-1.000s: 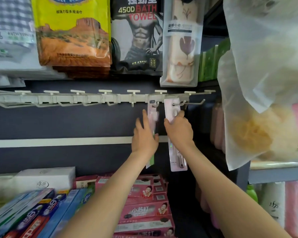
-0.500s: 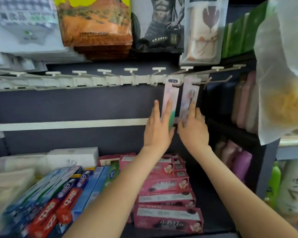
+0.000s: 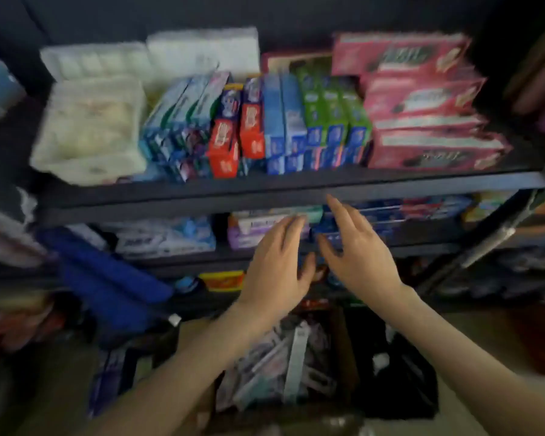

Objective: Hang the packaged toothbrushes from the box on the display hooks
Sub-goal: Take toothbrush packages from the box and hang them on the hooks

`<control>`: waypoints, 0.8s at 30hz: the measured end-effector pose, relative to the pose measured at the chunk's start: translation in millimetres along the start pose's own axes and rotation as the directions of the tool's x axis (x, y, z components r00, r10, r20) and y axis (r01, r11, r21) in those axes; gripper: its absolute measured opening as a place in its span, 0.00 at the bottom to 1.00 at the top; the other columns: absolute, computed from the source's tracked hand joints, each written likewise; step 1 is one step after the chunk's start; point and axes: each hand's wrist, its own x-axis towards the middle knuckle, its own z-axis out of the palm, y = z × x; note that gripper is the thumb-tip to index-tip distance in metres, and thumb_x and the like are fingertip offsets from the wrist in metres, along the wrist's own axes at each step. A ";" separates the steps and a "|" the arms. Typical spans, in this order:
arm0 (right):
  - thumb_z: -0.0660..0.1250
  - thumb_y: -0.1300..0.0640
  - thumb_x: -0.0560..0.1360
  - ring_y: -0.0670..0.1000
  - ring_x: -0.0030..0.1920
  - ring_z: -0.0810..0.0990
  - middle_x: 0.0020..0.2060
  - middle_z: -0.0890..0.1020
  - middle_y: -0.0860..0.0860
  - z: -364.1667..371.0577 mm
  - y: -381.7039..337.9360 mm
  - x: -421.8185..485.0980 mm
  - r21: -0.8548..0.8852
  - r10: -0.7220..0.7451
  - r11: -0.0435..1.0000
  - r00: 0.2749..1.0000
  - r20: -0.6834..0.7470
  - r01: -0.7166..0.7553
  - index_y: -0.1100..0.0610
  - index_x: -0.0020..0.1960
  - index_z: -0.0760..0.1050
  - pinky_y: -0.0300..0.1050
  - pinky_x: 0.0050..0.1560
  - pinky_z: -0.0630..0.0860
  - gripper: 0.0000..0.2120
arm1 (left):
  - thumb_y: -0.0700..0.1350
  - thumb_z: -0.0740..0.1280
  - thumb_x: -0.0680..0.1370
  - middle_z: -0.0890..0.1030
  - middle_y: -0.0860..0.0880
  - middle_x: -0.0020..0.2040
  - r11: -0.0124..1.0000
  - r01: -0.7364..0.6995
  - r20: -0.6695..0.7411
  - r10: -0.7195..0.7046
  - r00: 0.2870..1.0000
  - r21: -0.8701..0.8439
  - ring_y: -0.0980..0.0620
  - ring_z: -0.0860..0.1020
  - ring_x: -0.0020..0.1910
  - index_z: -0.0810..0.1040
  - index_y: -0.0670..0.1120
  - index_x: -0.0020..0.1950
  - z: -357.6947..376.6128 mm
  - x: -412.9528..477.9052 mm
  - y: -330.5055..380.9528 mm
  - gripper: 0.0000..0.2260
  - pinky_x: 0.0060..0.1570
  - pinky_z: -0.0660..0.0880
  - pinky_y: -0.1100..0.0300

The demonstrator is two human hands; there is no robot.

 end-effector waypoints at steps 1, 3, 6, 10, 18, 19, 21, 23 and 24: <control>0.69 0.55 0.75 0.60 0.61 0.77 0.64 0.76 0.58 26.3 -1.6 -16.5 -0.006 0.000 1.000 0.996 0.085 0.000 0.59 0.75 0.63 0.49 0.46 0.79 0.31 | 0.50 0.59 0.77 0.77 0.42 0.61 1.000 0.031 0.033 -0.031 0.999 0.004 0.48 0.72 0.61 0.72 0.39 0.67 5.5 -30.6 -18.5 0.22 0.60 0.69 0.58; 0.72 0.57 0.73 0.61 0.55 0.80 0.60 0.78 0.59 77.3 -0.2 -48.1 -0.007 -0.008 1.000 0.971 0.240 0.010 0.60 0.73 0.66 0.49 0.42 0.80 0.31 | 0.50 0.60 0.77 0.79 0.43 0.56 0.996 0.093 0.060 -0.093 0.994 0.001 0.49 0.73 0.57 0.73 0.41 0.63 21.4 -88.7 -55.2 0.18 0.57 0.71 0.58; 0.68 0.57 0.76 0.61 0.59 0.77 0.65 0.75 0.57 152.4 12.3 -92.0 -0.012 0.047 0.999 0.876 0.480 -0.047 0.57 0.74 0.63 0.49 0.48 0.77 0.29 | 0.52 0.59 0.78 0.80 0.46 0.54 0.965 0.261 0.178 -0.261 0.949 0.024 0.49 0.79 0.50 0.70 0.48 0.62 46.9 -172.2 -99.8 0.15 0.44 0.79 0.58; 0.61 0.55 0.80 0.58 0.61 0.75 0.72 0.65 0.56 246.8 43.5 -146.0 -0.078 0.264 0.948 0.622 0.737 -0.310 0.53 0.78 0.51 0.43 0.49 0.72 0.31 | 0.52 0.58 0.77 0.81 0.49 0.52 0.887 0.417 0.396 -0.462 0.794 0.199 0.51 0.81 0.44 0.77 0.48 0.59 89.2 -262.9 -147.5 0.16 0.37 0.78 0.61; 0.69 0.63 0.73 0.57 0.76 0.56 0.78 0.52 0.56 393.5 138.0 -246.9 -0.360 0.190 0.891 0.494 0.848 0.276 0.56 0.77 0.41 0.56 0.72 0.60 0.45 | 0.50 0.65 0.75 0.82 0.48 0.50 0.962 0.106 0.683 -0.253 0.685 0.250 0.49 0.82 0.44 0.82 0.48 0.56 215.3 -333.6 -203.2 0.13 0.42 0.80 0.57; 0.73 0.64 0.68 0.59 0.74 0.62 0.76 0.58 0.58 407.4 151.2 -254.2 -0.371 0.166 0.882 0.546 0.821 0.290 0.58 0.77 0.50 0.57 0.69 0.65 0.46 | 0.49 0.70 0.72 0.82 0.48 0.51 0.965 0.087 0.702 -0.241 0.670 0.248 0.49 0.82 0.45 0.82 0.48 0.57 235.5 -336.0 -207.8 0.14 0.43 0.79 0.55; 0.73 0.65 0.65 0.61 0.72 0.66 0.74 0.63 0.59 431.8 175.1 -262.8 -0.398 0.075 0.824 0.618 0.783 0.403 0.61 0.75 0.58 0.60 0.67 0.67 0.43 | 0.43 0.73 0.70 0.80 0.46 0.57 0.966 0.067 0.745 -0.235 0.624 0.249 0.46 0.81 0.52 0.80 0.46 0.62 269.8 -339.6 -213.3 0.20 0.49 0.78 0.53; 0.61 0.64 0.73 0.59 0.72 0.66 0.73 0.65 0.57 449.8 196.7 -264.6 -0.455 -0.050 0.700 0.672 0.739 0.551 0.60 0.77 0.55 0.60 0.70 0.62 0.33 | 0.38 0.65 0.75 0.72 0.42 0.67 0.973 -0.018 0.830 -0.185 0.527 0.228 0.42 0.73 0.65 0.69 0.41 0.71 300.1 -341.9 -218.6 0.24 0.63 0.71 0.49; 0.55 0.64 0.77 0.57 0.71 0.67 0.72 0.68 0.56 459.1 208.2 -266.1 -0.488 -0.094 0.640 0.690 0.717 0.594 0.60 0.77 0.55 0.60 0.71 0.60 0.29 | 0.37 0.62 0.78 0.67 0.41 0.72 0.967 -0.062 0.843 -0.183 0.506 0.247 0.41 0.67 0.70 0.62 0.40 0.75 315.6 -343.0 -222.5 0.25 0.68 0.65 0.48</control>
